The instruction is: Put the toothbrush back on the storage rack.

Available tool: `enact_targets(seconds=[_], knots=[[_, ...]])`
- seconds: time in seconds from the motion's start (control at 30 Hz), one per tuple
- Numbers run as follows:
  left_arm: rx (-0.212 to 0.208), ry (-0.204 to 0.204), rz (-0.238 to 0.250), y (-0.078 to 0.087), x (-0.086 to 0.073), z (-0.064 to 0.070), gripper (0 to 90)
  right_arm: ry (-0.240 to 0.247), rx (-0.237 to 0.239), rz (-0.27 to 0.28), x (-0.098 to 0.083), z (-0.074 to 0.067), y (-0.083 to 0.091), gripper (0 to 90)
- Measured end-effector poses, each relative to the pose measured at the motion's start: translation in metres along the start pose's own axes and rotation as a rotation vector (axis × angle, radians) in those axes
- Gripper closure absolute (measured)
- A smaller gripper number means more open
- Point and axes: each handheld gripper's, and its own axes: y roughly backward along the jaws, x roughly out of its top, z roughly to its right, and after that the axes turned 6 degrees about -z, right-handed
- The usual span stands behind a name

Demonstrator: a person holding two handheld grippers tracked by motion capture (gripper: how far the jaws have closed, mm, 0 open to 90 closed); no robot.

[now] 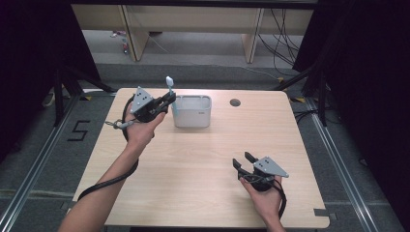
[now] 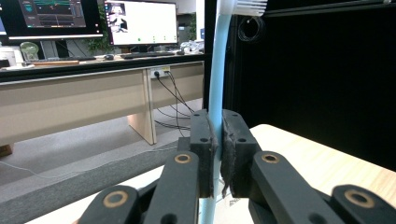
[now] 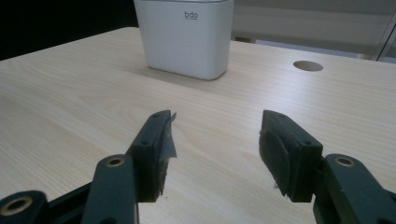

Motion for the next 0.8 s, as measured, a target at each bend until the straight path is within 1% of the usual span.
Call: enact_targets(seconds=[0.03, 0.07, 0.2, 0.27, 0.3, 0.33, 0.43, 0.47, 0.5, 0.6, 0.7, 0.73, 0.8], knots=[[0.003, -0.002, -0.003, -0.001, 0.001, -0.001, 83.6, 0.0, 0.0, 0.0, 0.0, 0.0, 0.0, 44.9], [0.006, -0.002, -0.001, -0.002, 0.001, -0.003, 83.6, -0.017, -0.003, -0.005, -0.001, -0.002, 0.001, 44.9], [0.01, -0.002, 0.005, -0.004, 0.003, -0.006, 83.6, -0.02, 0.003, -0.002, 0.0, -0.002, 0.0, 44.9], [0.012, -0.002, 0.005, -0.005, 0.004, -0.007, 83.6, -0.019, -0.003, -0.007, 0.0, -0.002, 0.001, 44.9], [0.014, 0.001, 0.005, -0.005, 0.004, -0.007, 83.6, -0.022, -0.01, -0.005, -0.001, -0.003, 0.001, 44.9], [0.015, -0.002, 0.006, -0.006, 0.005, -0.008, 83.6, -0.032, -0.003, -0.01, -0.001, -0.003, 0.001, 44.9], [0.02, -0.009, 0.0, -0.009, 0.008, -0.01, 83.6, -0.03, -0.004, -0.009, -0.001, -0.003, 0.001, 44.9], [0.02, -0.009, -0.001, -0.009, 0.008, -0.01, 83.6, -0.02, -0.008, -0.005, -0.001, -0.003, 0.001, 44.9], [0.02, -0.009, 0.0, -0.01, 0.009, -0.01, 83.6, -0.029, 0.003, -0.007, -0.001, -0.003, 0.001, 44.9], [0.022, -0.009, 0.002, -0.012, 0.01, -0.011, 83.6, -0.024, -0.001, -0.004, -0.001, -0.003, 0.0, 44.9], [0.026, -0.009, 0.004, -0.013, 0.013, -0.012, 83.6, -0.03, -0.004, -0.011, -0.001, -0.003, 0.001, 44.9], [0.028, -0.01, 0.005, -0.015, 0.014, -0.013, 83.6, 0.003, -0.011, 0.001, -0.001, 0.0, 0.0, 44.9], [0.029, -0.008, 0.007, -0.015, 0.015, -0.013, 83.6, 0.001, -0.009, 0.001, -0.001, -0.001, 0.0, 44.9]])
